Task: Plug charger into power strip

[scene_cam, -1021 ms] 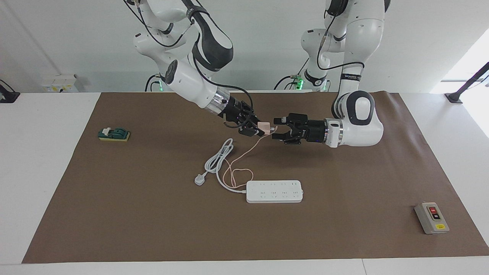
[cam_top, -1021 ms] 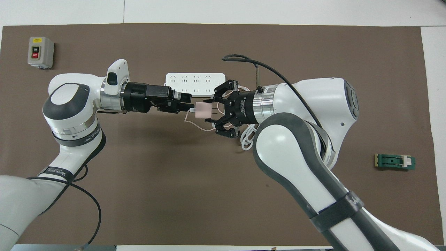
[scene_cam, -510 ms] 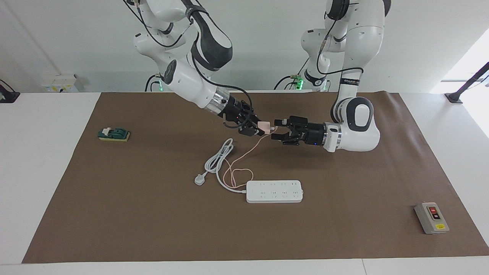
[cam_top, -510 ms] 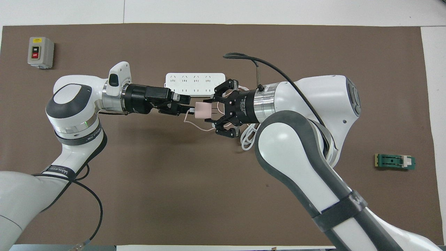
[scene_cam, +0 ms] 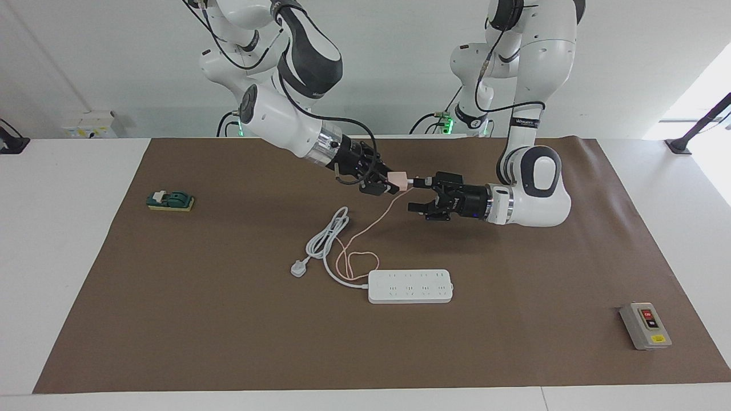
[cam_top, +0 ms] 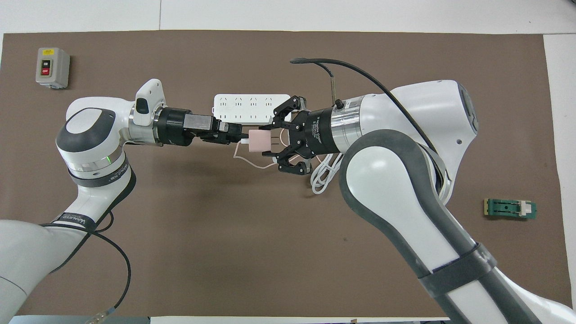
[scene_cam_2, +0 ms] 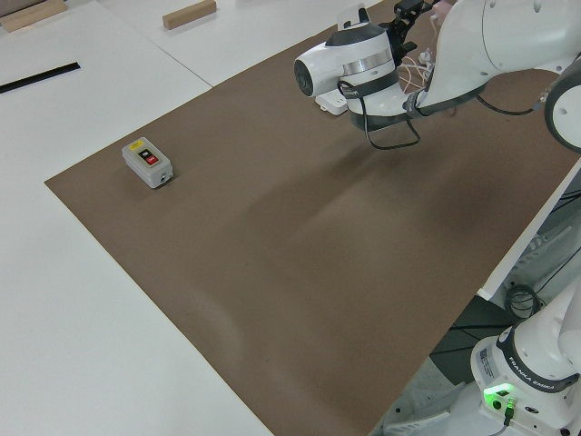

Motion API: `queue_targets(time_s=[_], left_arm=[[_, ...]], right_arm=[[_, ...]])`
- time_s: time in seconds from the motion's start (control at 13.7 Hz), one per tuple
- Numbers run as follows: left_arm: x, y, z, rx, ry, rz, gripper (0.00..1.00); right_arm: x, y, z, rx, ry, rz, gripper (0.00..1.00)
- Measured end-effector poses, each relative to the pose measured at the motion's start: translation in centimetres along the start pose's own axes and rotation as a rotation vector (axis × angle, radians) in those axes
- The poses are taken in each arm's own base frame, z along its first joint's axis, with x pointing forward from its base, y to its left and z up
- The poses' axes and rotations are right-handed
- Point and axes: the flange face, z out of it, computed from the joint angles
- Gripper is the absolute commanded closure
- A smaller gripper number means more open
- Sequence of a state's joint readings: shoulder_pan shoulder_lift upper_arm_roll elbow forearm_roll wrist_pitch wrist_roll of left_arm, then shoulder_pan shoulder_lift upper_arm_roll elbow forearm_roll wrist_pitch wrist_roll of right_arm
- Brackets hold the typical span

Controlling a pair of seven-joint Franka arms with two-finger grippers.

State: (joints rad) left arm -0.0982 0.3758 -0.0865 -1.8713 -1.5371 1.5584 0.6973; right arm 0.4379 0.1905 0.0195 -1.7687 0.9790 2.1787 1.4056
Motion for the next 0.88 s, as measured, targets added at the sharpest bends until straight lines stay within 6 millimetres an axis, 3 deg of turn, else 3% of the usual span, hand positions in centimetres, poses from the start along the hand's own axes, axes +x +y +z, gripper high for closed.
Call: queue_targets(time_s=[0.29,0.88], left_arm=[[0.0,-0.2,0.0,0.0,0.0,0.001,0.0],[-0.4,-1.5,-0.5,0.015,0.029,-0.026,0.0]], right_arm=[[0.8,-0.2,1.5,-0.019,0.006,0.01,1.0],[0.7,-0.3,1.5,-0.018,0.005,0.009,1.0]])
